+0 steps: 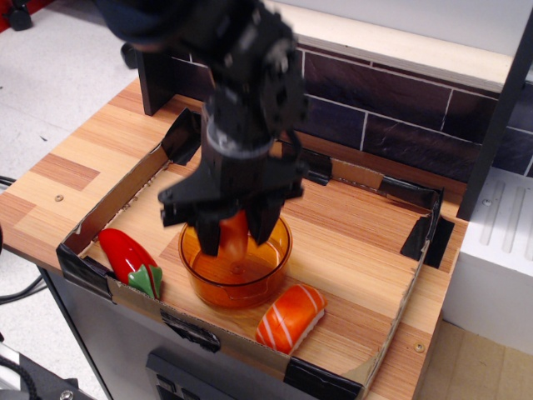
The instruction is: Take carrot out of pot
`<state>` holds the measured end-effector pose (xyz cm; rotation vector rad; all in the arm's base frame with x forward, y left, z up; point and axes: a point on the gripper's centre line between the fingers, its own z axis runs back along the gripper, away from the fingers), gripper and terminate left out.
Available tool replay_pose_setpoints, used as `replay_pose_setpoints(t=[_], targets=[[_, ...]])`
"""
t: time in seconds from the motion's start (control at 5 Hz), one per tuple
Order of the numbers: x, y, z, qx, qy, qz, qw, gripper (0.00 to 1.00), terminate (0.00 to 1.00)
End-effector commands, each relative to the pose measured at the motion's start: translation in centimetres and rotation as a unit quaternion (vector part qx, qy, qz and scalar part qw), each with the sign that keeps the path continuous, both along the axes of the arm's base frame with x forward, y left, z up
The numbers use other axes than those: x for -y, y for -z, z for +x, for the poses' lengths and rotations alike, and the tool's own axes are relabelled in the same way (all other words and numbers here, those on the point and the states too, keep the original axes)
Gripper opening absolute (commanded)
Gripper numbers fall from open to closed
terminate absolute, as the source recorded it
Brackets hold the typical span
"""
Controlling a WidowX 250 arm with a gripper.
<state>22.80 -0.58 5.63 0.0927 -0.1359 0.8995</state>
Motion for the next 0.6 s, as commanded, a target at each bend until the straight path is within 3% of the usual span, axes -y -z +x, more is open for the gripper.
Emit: replay_pose_setpoints(t=[0.0,0.4], targets=[[0.1,-5.6,3.3,0.065,-0.037,-0.031,0.9967,0.0,0.0],[-2.8,-4.8,5.0,0.065,-0.058,-0.012,0.9961,0.0,0.0]])
